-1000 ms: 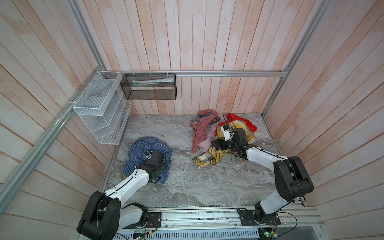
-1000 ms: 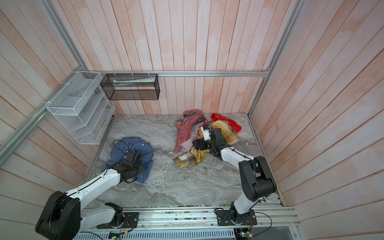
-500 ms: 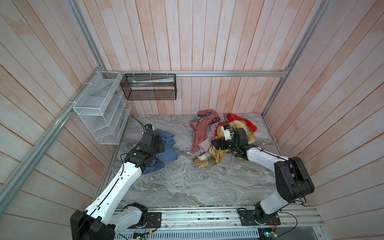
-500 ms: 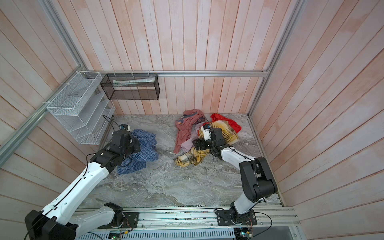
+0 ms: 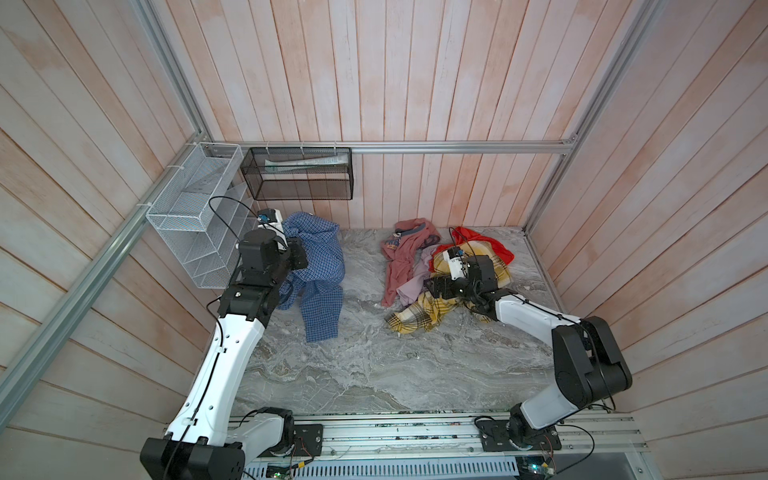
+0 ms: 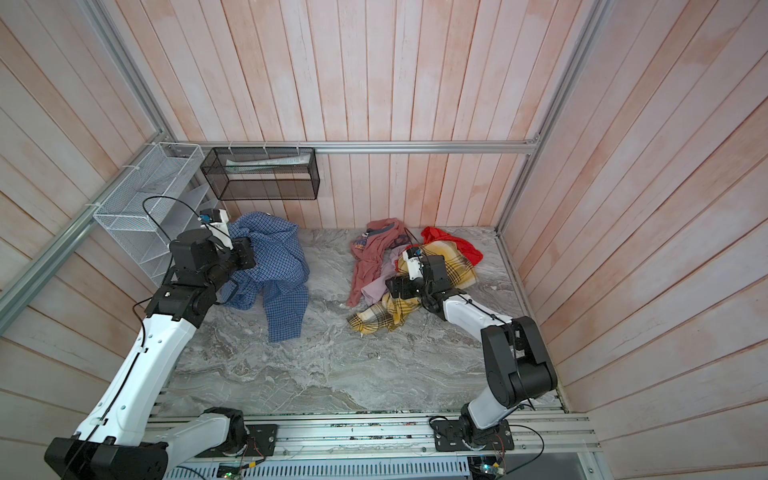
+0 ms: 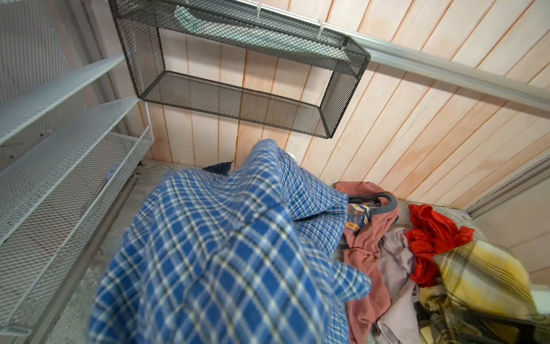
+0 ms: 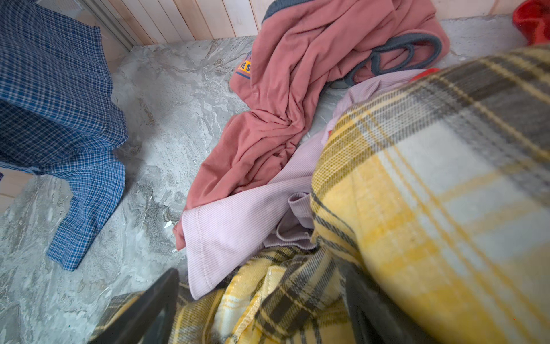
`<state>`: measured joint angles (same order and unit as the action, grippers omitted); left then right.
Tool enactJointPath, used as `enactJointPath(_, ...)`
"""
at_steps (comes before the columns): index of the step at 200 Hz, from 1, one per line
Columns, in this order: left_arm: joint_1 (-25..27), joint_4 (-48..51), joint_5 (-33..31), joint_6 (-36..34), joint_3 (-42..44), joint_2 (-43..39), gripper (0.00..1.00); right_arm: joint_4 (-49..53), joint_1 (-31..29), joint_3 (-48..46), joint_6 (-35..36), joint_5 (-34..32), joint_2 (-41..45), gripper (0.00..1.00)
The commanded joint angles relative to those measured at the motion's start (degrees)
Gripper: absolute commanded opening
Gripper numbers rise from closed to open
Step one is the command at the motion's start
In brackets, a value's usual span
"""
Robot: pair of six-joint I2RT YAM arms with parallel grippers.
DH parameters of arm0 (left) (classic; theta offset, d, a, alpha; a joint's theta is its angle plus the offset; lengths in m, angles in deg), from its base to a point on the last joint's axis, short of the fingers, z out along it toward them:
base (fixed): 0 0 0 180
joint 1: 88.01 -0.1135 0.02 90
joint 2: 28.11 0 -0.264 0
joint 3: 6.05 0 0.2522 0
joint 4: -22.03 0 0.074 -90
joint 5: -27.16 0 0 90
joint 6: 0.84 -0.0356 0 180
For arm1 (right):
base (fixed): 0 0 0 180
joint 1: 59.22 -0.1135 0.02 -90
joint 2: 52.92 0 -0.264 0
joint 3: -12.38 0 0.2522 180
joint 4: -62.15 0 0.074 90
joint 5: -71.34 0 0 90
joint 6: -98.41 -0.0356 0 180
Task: Pick out a specific cloth from the pile
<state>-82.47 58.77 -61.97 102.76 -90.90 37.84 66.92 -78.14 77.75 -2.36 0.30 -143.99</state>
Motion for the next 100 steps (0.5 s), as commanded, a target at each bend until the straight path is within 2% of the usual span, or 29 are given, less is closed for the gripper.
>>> enactJointPath(1,-2.6,-7.3,6.2,0.8,0.1,0.1,0.00,-0.1,0.3,-0.5,-0.6,0.2,0.6,0.88)
enactJointPath(27,-6.8,-10.8,7.7,0.1,-0.4,3.0,0.00,0.4,0.3,-0.3,-0.4,0.3,0.9,0.88)
enactJointPath(52,-9.6,-11.6,10.5,-1.5,-7.4,8.2,0.00,0.3,0.3,-0.6,-0.6,0.0,1.4,0.88)
enactJointPath(80,-9.8,-8.5,13.7,-2.5,-16.8,13.9,0.00,0.2,0.3,-1.1,-1.1,-0.1,1.6,0.88)
enactJointPath(100,-9.8,-10.3,14.1,-1.5,-16.1,13.9,0.00,-0.1,0.3,-1.5,-1.3,-0.3,1.8,0.88)
